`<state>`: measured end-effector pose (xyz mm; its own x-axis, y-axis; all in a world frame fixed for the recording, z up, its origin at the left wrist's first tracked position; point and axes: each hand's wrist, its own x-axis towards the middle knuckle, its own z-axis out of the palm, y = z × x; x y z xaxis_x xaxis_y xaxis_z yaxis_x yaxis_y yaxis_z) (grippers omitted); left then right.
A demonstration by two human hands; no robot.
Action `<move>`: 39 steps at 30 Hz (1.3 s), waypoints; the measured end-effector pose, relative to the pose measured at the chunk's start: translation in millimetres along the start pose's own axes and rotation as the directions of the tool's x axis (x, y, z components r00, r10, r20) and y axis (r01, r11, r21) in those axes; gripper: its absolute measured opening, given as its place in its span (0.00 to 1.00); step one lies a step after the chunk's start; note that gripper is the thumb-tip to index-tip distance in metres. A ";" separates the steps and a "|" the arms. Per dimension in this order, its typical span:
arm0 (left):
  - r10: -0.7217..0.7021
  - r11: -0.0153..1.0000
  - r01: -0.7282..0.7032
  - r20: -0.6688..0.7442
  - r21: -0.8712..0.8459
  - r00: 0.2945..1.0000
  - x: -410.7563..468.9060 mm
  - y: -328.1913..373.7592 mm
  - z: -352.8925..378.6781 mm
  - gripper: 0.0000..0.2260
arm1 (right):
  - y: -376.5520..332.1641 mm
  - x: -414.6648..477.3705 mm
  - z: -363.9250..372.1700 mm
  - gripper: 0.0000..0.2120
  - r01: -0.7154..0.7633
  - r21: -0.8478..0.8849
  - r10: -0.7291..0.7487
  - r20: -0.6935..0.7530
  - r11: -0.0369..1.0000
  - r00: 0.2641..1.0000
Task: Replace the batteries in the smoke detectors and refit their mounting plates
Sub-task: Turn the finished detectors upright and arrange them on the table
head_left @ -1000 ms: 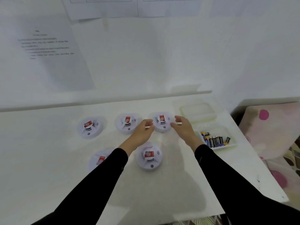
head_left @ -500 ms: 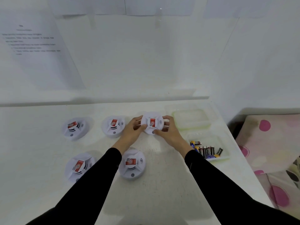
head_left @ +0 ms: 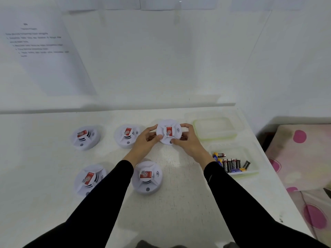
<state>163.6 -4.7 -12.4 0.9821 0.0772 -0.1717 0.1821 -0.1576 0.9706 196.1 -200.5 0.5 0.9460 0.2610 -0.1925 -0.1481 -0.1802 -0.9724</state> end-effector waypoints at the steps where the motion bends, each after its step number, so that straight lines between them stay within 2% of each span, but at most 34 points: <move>1: -0.002 1.000 0.002 0.015 0.002 1.000 1.1 -0.4 -1.0 0.23 | 0.8 -0.5 0.4 0.30 0.001 0.006 -0.001 -0.008 1.000 1.000; 33: 0.020 0.999 -0.020 0.005 -0.030 1.000 2.2 -4.6 -1.0 0.23 | -1.4 -5.7 2.7 0.30 0.015 0.010 -0.015 -0.029 1.000 0.999; 36: 0.019 0.999 -0.019 0.000 -0.034 1.000 2.3 -4.3 -1.5 0.22 | -3.1 -7.0 3.3 0.27 -0.004 0.015 0.005 -0.010 1.000 1.000; 39: 0.015 0.999 -0.015 -0.005 -0.043 1.000 2.1 -4.6 -1.6 0.22 | -7.1 -8.6 4.4 0.19 -0.034 0.057 0.035 -0.026 0.998 0.999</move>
<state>164.7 -2.3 -17.0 0.9845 0.0795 -0.1565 0.1651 -0.1166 0.9794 187.8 -197.3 8.5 0.9473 0.2297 -0.2233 -0.1962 -0.1350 -0.9712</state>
